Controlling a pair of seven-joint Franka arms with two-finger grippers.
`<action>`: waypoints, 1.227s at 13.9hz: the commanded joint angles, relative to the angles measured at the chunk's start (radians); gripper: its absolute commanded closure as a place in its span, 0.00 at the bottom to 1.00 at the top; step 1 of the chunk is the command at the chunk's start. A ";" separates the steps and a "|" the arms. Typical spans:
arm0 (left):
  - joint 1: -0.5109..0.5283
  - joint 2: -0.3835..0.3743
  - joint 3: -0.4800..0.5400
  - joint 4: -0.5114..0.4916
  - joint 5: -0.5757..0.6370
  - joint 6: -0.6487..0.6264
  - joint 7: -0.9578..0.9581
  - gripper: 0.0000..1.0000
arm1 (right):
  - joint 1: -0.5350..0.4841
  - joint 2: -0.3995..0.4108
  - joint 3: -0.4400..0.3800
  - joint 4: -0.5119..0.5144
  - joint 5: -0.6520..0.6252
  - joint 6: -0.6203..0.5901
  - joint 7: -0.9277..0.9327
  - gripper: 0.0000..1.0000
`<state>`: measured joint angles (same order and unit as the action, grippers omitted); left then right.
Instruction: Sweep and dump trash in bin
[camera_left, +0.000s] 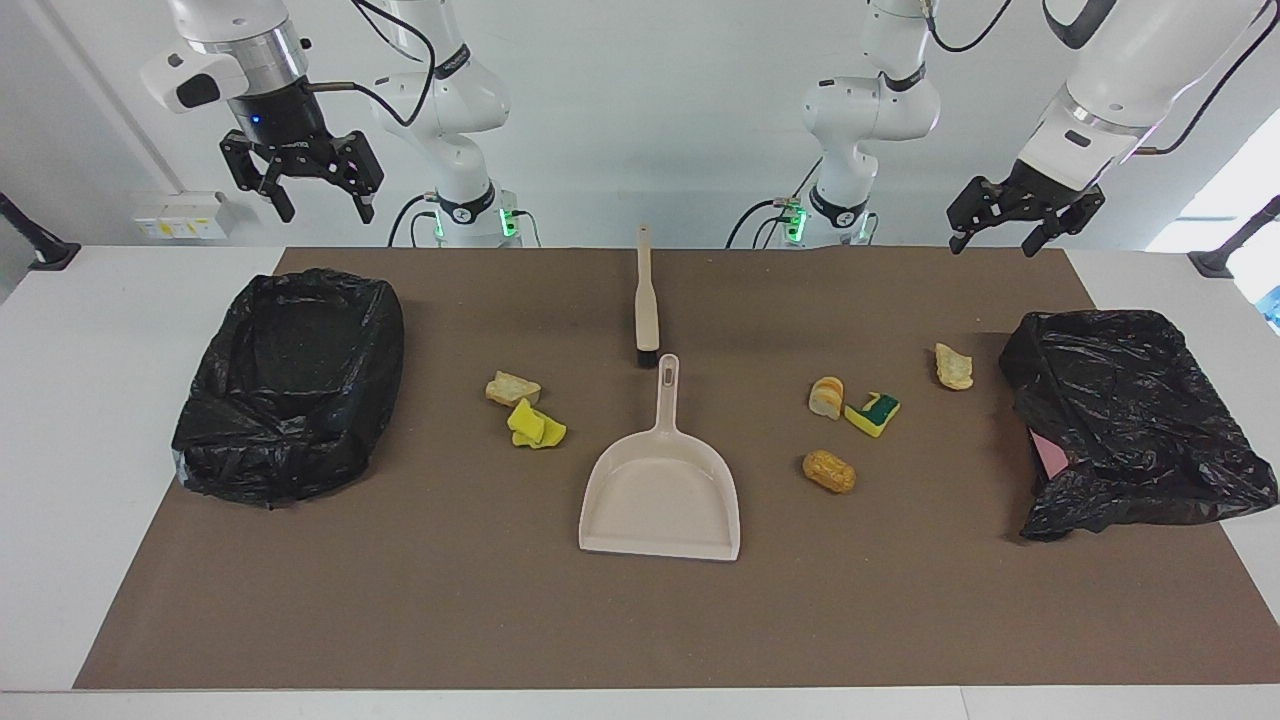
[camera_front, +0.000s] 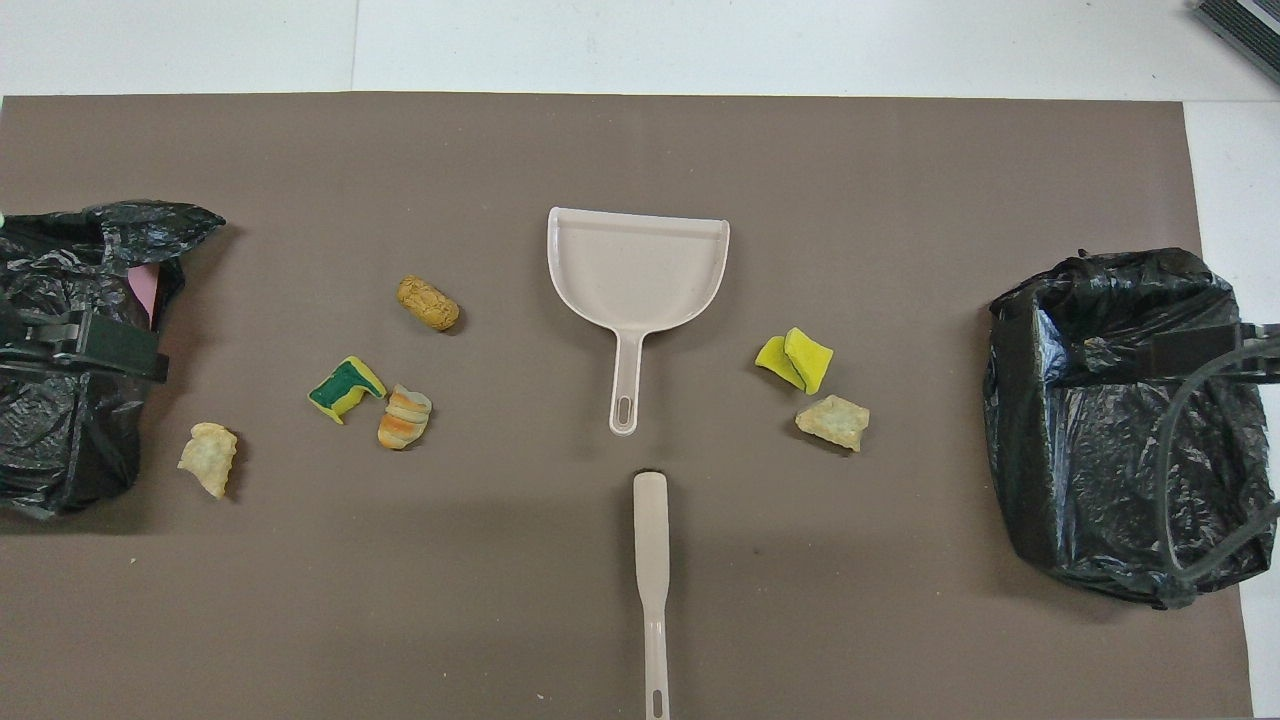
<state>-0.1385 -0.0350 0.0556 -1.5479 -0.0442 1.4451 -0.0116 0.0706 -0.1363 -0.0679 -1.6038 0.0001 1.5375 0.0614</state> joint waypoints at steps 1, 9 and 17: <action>-0.021 0.021 0.015 0.037 0.027 -0.025 0.024 0.00 | -0.012 -0.006 0.002 -0.012 0.005 0.016 0.015 0.00; -0.020 0.020 0.013 0.035 0.030 -0.014 0.025 0.00 | -0.012 -0.008 -0.006 -0.010 0.008 0.007 0.017 0.00; -0.023 0.015 0.013 0.031 0.021 -0.003 0.025 0.00 | -0.012 -0.009 -0.007 -0.008 0.003 0.000 0.006 0.00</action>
<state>-0.1396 -0.0294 0.0547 -1.5386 -0.0374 1.4459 0.0035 0.0667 -0.1351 -0.0759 -1.6037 0.0001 1.5391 0.0616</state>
